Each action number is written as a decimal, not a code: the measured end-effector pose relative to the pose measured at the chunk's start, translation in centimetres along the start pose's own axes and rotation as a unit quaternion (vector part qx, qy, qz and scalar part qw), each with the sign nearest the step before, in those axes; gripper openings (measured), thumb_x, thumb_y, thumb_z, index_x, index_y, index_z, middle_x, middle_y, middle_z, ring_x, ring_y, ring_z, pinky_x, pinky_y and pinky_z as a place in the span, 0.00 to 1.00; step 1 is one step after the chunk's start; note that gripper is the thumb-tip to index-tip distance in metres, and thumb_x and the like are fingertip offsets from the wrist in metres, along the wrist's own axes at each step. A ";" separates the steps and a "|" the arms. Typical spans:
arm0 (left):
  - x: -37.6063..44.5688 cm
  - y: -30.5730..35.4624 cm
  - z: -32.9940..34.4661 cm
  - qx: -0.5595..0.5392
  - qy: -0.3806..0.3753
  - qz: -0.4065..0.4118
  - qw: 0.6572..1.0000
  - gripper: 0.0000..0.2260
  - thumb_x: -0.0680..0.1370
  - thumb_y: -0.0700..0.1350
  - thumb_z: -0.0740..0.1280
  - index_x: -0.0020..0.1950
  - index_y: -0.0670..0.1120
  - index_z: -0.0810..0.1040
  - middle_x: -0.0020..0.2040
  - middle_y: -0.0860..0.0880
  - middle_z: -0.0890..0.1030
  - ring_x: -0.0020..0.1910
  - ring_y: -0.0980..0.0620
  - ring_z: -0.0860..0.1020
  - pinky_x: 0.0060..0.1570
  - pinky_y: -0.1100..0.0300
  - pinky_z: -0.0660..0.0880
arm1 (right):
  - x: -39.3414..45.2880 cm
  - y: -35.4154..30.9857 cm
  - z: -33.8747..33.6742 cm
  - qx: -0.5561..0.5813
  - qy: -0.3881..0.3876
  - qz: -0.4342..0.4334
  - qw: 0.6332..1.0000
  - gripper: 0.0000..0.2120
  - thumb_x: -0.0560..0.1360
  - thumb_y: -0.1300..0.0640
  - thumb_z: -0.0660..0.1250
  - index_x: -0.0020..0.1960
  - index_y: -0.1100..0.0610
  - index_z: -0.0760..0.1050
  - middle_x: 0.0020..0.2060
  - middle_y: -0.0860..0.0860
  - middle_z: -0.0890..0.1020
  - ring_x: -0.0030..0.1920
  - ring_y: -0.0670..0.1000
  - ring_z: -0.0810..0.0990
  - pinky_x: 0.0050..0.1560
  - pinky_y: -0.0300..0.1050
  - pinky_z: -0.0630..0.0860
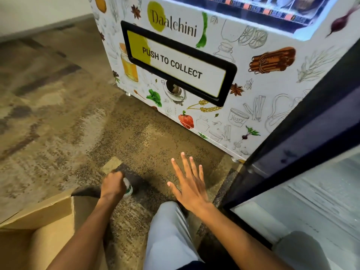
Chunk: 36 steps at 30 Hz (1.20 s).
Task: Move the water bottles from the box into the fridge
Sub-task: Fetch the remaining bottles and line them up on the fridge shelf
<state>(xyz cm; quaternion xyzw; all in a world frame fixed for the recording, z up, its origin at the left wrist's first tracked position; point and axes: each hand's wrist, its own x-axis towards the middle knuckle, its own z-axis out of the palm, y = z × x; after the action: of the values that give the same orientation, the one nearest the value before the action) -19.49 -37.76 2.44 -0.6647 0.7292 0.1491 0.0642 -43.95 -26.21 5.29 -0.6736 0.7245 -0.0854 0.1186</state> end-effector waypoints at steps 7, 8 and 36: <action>-3.7 6.9 -5.6 -0.015 0.064 0.125 0.990 0.12 0.74 0.32 0.68 0.56 0.42 0.82 0.52 0.42 0.84 0.51 0.46 0.83 0.44 0.59 0.79 | -3.5 0.5 -2.7 0.030 0.031 0.007 0.999 0.38 0.80 0.36 0.54 0.78 0.41 0.32 0.78 0.50 0.32 0.79 0.58 0.36 0.76 0.63 0.41; -4.1 7.9 -6.1 -0.018 0.069 0.152 0.986 0.12 0.74 0.32 0.68 0.55 0.41 0.82 0.51 0.42 0.84 0.50 0.46 0.83 0.45 0.58 0.81 | -3.8 0.5 -3.2 0.035 0.036 0.010 0.999 0.38 0.80 0.36 0.55 0.78 0.41 0.33 0.78 0.50 0.32 0.79 0.57 0.37 0.77 0.63 0.42; -24.7 34.8 -13.3 -0.001 0.080 0.596 0.799 0.15 0.73 0.45 0.75 0.59 0.45 0.81 0.54 0.48 0.83 0.49 0.53 0.82 0.49 0.66 0.79 | -22.8 14.5 -13.5 0.342 0.217 0.104 0.909 0.25 0.71 0.47 0.75 0.65 0.42 0.69 0.57 0.37 0.76 0.53 0.34 0.76 0.53 0.30 0.76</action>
<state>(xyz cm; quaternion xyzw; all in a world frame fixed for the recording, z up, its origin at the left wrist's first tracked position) -49.85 -15.80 26.90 -0.1089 0.9838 0.1050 -0.0965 -60.20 -2.86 15.39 -0.4778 0.7247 -0.4590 0.1895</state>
